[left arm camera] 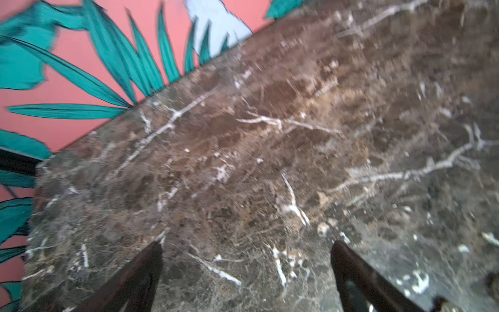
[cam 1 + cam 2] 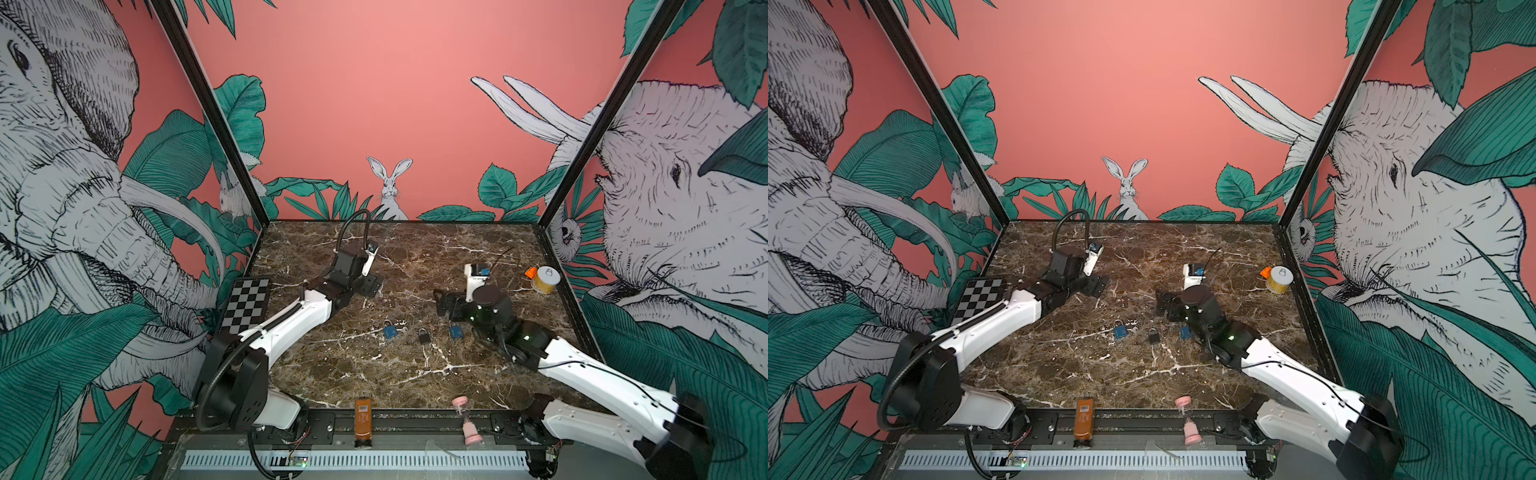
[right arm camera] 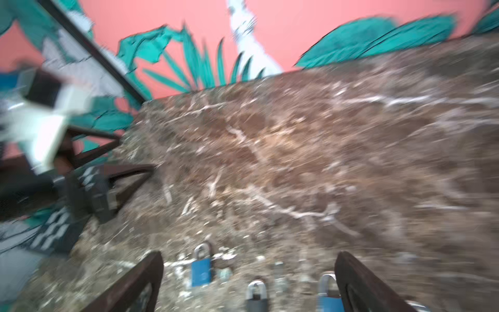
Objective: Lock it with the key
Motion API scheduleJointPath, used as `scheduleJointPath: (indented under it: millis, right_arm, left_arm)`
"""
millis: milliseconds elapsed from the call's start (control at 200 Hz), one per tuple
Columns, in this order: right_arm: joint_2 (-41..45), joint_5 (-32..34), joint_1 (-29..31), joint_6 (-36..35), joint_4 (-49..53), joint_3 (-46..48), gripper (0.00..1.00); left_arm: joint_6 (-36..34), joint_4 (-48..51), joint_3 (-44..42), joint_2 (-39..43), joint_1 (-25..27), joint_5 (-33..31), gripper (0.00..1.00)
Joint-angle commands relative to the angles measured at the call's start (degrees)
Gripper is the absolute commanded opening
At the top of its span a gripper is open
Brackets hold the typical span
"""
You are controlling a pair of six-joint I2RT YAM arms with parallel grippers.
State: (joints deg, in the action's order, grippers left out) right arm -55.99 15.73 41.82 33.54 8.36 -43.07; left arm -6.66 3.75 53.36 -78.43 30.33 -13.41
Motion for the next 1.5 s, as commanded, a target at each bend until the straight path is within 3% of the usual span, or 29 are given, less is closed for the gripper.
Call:
scheduleJointPath:
  millis: [0, 100, 175, 285, 355, 450, 610, 685, 880, 945, 1000, 1065, 1130, 1205, 1265, 1315, 1395, 1495]
  right_arm:
    - [2.52, -0.66, -5.19, -8.56, 9.62, -0.07, 0.98]
    - [3.59, 0.92, -8.48, -11.3, 10.21, -0.11, 0.98]
    - [3.53, 5.74, -9.28, -14.3, 7.13, 1.79, 0.98]
    - [4.24, 9.57, -9.76, -21.2, -3.43, 7.92, 0.98]
    - [4.31, 10.95, -9.82, -23.8, -9.96, 11.0, 0.98]
    - [1.87, 11.43, -10.23, -24.7, -11.17, 10.25, 0.98]
    - [-2.88, 10.47, -11.2, -25.15, -11.13, 7.59, 0.98]
    - [-3.82, 10.01, -12.2, -25.02, -12.8, 7.76, 0.98]
    - [-0.92, 8.53, -18.01, -26.41, -21.22, 12.6, 0.98]
    - [-1.11, 8.86, -20.07, -27.4, -24.64, 14.47, 0.98]
    - [-2.23, 8.93, -21.57, -28.33, -27.38, 15.73, 0.98]
    - [-4.84, 8.71, -22.85, -30.59, -29.56, 16.31, 0.98]
    - [-9.58, 9.3, -24.14, -32.3, -32.51, 16.68, 0.98]
    - [-14.16, 8.76, -25.55, -33.89, -33.96, 15.16, 0.98]
    - [-17.76, 7.81, -26.71, -35.03, -40.08, 16.0, 0.98]
    - [-18.39, 6.71, -28.33, -32.9, -32.67, 12.89, 0.98]
    - [-18.33, 3.06, -29.8, -32.55, -34.94, 15.03, 0.98]
    - [-20.18, 0.96, -30.75, -32.91, -52.08, 23.39, 0.98]
  left_arm:
    - [2.55, -14.78, -6.64, 5.85, -0.31, -9.93, 0.97]
    - [1.37, -17.78, -11.29, 10.38, -0.57, -15.54, 0.97]
    - [-0.96, -22.47, -15.35, 12.56, -1.34, -21.33, 0.97]
    - [-2.89, -33.06, -22.9, 14.0, -6.25, -21.22, 0.97]
    - [-0.31, -34.57, -25.33, 14.41, -12.23, -18.4, 0.98]
    - [2.55, -30.49, -25.9, 14.31, -19.68, -11.05, 0.97]
    - [0.19, -32.6, -27.94, 9.46, -21.01, -9.12, 0.97]
    - [0.79, -42.46, -31.0, 4.42, -22.07, -9.03, 0.97]
    - [1.93, -66.07, -33.69, -12.98, -27.6, 3.68, 0.98]
    - [1.88, -53.03, -30.82, -9.0, -27.65, 7.29, 0.98]
    - [0.93, -59.07, -30.87, -12.15, -27.95, 9.45, 0.98]
    - [1.07, -51.83, -29.57, -9.88, -27.95, 9.88, 0.98]
    - [0.6, -56.81, -30.19, -11.7, -27.98, 10.1, 0.98]
    - [0.83, -52.16, -29.49, -10.01, -27.93, 10.03, 0.98]
    - [0.3, -55.53, -30.09, -11.17, -27.96, 9.92, 0.98]
    - [0.46, -54.97, -30.08, -10.94, -27.95, 10.12, 0.98]
    - [0.65, -53.33, -29.77, -10.39, -27.93, 9.93, 0.98]
    - [0.51, -53.92, -29.81, -10.62, -27.92, 10.07, 0.98]
